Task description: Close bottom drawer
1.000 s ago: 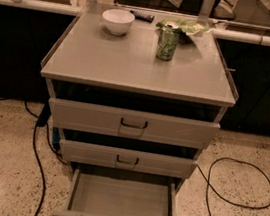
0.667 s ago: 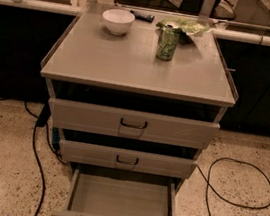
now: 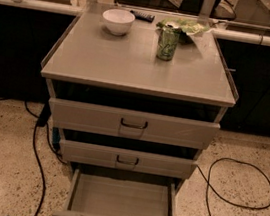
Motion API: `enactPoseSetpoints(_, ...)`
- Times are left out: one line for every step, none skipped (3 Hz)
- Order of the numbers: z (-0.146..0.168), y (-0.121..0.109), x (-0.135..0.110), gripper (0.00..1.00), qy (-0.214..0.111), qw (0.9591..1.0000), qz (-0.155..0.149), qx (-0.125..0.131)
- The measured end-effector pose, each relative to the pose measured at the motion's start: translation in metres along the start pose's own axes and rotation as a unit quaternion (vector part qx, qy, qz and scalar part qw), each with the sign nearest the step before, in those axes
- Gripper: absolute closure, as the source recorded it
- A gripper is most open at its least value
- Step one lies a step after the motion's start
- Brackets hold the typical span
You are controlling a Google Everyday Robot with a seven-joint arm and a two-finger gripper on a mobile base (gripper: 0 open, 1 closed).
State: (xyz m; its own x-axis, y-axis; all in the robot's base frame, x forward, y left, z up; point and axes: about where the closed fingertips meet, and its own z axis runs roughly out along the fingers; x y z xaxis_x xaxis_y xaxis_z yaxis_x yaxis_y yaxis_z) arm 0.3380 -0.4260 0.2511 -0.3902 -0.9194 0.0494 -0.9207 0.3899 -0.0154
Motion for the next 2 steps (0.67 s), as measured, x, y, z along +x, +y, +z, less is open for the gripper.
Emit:
enactPoseSetpoints(0.02, -0.015, -0.018, 0.0, -0.012, 0.9992, 0.028, -0.027)
enactPoseSetpoints(0.032, -0.032, -0.03, 0.0, -0.025, 0.9973, 0.053, -0.046)
